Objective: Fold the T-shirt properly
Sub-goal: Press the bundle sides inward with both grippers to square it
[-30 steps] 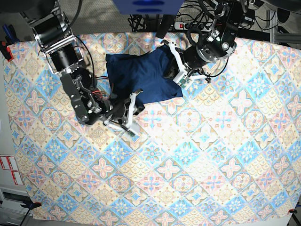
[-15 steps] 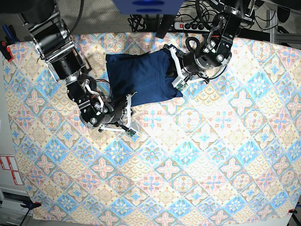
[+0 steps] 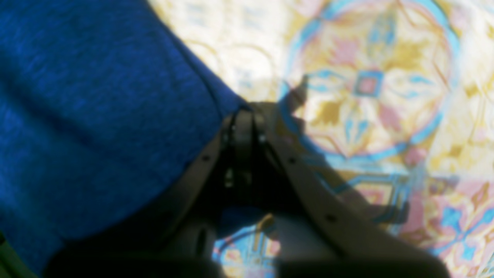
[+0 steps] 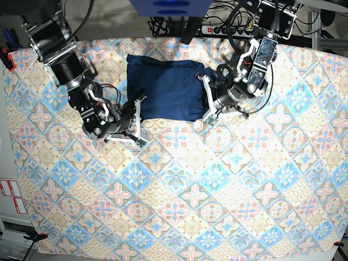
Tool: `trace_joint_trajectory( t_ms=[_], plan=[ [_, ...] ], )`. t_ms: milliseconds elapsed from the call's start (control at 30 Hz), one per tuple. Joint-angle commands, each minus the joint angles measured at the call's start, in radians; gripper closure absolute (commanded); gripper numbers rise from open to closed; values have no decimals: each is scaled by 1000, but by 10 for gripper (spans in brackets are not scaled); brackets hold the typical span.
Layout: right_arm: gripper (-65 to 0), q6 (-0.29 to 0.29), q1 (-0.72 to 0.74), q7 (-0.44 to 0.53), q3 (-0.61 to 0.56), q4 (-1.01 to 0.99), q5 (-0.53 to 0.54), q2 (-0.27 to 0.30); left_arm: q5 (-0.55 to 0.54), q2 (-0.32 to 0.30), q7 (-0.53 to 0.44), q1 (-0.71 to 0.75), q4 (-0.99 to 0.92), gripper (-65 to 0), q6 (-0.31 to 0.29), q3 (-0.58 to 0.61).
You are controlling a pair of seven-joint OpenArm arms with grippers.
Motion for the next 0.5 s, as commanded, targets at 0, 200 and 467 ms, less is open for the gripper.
trace_joint_trajectory(
  t_ms=[0, 200, 467],
  plan=[
    [-2, -3, -14, -42, 3, 4, -27, 22, -4, -3, -19, -20, 17, 0, 3, -3],
    [-1, -3, -45, -31, 17, 96, -27, 34, -15, 24, -16, -31, 10, 0, 2, 17],
    [0, -3, -42, -33, 160, 124, -28, 34, -15, 28, -11, 61, 153, 0, 3, 132]
  ],
)
